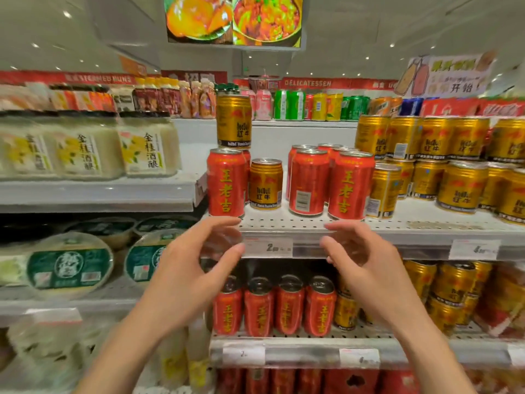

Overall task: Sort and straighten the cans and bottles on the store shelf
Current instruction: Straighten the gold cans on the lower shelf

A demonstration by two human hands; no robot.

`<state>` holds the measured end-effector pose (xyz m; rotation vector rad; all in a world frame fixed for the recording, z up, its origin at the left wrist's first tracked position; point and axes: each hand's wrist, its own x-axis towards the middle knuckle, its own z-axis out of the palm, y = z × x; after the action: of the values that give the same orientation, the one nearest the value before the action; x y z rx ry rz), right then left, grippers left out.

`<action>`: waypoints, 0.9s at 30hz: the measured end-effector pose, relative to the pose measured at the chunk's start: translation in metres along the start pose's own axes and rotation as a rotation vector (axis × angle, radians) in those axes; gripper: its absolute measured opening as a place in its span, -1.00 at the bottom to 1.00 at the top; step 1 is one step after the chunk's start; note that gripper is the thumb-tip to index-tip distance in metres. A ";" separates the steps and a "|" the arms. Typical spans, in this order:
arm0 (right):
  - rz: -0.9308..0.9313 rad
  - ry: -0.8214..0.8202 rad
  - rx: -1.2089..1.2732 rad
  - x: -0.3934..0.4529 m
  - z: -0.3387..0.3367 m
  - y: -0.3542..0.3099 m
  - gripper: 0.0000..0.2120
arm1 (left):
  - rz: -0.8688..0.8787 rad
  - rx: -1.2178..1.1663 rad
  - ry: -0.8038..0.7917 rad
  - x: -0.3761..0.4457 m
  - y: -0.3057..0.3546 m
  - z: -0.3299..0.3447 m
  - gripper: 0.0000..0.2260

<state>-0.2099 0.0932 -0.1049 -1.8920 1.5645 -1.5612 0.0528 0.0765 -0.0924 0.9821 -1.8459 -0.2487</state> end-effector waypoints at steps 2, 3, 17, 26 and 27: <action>-0.073 -0.040 -0.054 0.020 0.005 -0.017 -0.85 | 0.106 0.127 0.043 0.015 0.006 -0.019 -0.76; -0.119 -0.053 -0.086 0.030 0.007 -0.024 -0.84 | 0.160 0.196 0.062 0.023 0.009 -0.029 -0.76; -0.532 -0.118 -0.451 0.175 0.045 -0.099 -0.70 | 0.237 0.465 -0.077 0.124 -0.025 -0.053 -0.59; -0.457 -0.188 -0.320 0.220 0.067 -0.112 -0.60 | 0.195 0.378 -0.021 0.128 -0.034 -0.039 -0.54; -0.436 -0.196 -0.287 0.222 0.067 -0.112 -0.63 | 0.191 0.376 -0.020 0.128 -0.034 -0.039 -0.53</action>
<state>-0.1226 -0.0704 0.0740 -2.5978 1.4177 -1.2898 0.0799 -0.0285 -0.0063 1.0460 -2.0323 0.2124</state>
